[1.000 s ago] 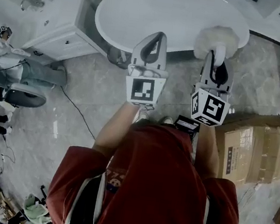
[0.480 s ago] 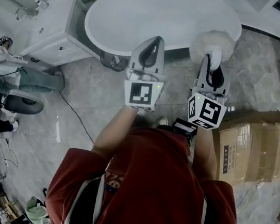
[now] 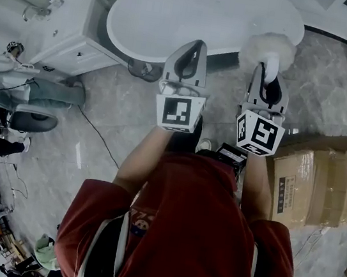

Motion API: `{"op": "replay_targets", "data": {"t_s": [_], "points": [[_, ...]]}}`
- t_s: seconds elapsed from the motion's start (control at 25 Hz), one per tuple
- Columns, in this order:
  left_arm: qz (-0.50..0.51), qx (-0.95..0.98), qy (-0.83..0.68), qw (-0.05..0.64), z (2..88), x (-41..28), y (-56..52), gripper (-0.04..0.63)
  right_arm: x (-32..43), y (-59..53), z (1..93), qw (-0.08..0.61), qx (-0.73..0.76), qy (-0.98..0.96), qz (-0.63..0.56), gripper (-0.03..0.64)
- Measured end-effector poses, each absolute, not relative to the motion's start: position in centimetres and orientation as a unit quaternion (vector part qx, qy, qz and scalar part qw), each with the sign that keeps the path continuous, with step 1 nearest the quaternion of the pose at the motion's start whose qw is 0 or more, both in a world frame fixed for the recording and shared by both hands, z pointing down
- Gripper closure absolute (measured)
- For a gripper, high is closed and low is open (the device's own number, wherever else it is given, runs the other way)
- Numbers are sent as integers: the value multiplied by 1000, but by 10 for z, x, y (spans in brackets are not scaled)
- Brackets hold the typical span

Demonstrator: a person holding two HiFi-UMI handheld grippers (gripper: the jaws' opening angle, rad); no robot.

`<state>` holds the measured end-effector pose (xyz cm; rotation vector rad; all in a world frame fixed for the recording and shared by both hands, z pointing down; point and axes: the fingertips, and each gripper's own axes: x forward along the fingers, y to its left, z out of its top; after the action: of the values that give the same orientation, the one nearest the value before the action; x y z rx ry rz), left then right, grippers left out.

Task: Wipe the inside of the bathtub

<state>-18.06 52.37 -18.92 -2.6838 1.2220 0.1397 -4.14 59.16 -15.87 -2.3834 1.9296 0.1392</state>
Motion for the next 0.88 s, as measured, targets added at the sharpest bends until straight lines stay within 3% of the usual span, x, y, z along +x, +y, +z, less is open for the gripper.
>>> {"op": "replay_targets", "data": {"t_s": [0.88], "points": [[51,-905,414,81,-159,-155,435,580,-18,502,-133,-5,-772,634,40,526]]}}
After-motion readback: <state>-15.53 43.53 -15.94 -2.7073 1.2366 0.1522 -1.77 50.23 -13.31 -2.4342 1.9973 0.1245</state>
